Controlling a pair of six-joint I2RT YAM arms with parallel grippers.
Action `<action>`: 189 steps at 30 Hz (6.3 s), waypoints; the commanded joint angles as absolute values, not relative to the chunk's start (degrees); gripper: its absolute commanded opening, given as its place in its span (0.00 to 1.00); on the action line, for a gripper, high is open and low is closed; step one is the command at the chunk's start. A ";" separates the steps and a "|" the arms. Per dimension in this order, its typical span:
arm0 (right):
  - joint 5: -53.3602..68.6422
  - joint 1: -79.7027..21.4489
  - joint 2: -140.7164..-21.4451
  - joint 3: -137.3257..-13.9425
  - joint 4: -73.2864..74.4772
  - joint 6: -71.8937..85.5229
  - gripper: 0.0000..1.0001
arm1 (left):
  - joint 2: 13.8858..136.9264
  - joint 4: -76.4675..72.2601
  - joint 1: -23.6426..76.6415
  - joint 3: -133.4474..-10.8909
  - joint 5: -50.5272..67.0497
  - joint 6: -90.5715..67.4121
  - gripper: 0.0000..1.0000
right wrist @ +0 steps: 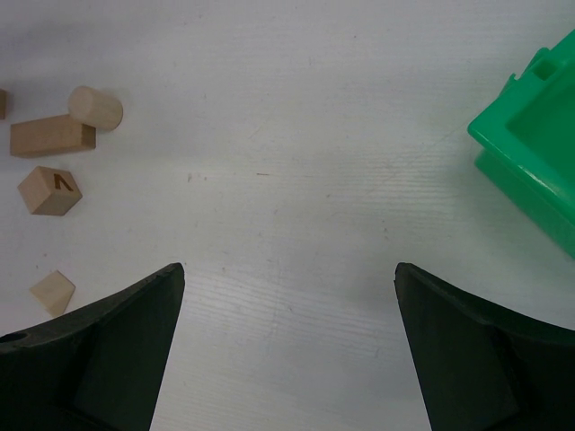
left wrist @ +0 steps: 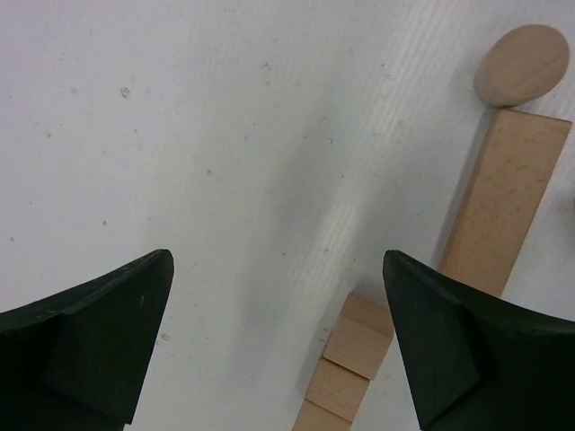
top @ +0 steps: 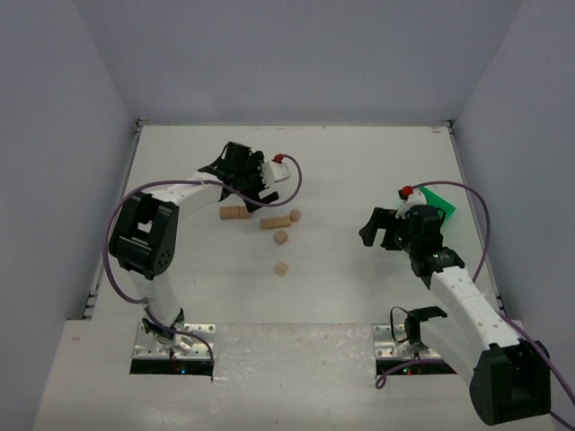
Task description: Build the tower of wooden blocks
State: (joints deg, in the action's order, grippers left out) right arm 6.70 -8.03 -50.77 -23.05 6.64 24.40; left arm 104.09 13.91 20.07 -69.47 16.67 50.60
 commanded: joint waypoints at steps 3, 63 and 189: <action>7.38 -8.09 -48.57 -23.55 5.78 23.82 0.99 | 101.75 18.05 23.32 -69.81 20.97 52.46 1.00; 5.57 -8.09 -51.74 -23.52 4.67 23.03 0.99 | 111.71 29.15 28.27 -76.68 26.98 60.89 0.16; 4.06 -8.17 -60.20 -30.85 7.54 22.13 0.99 | 104.35 36.05 9.58 -71.46 29.25 76.33 0.23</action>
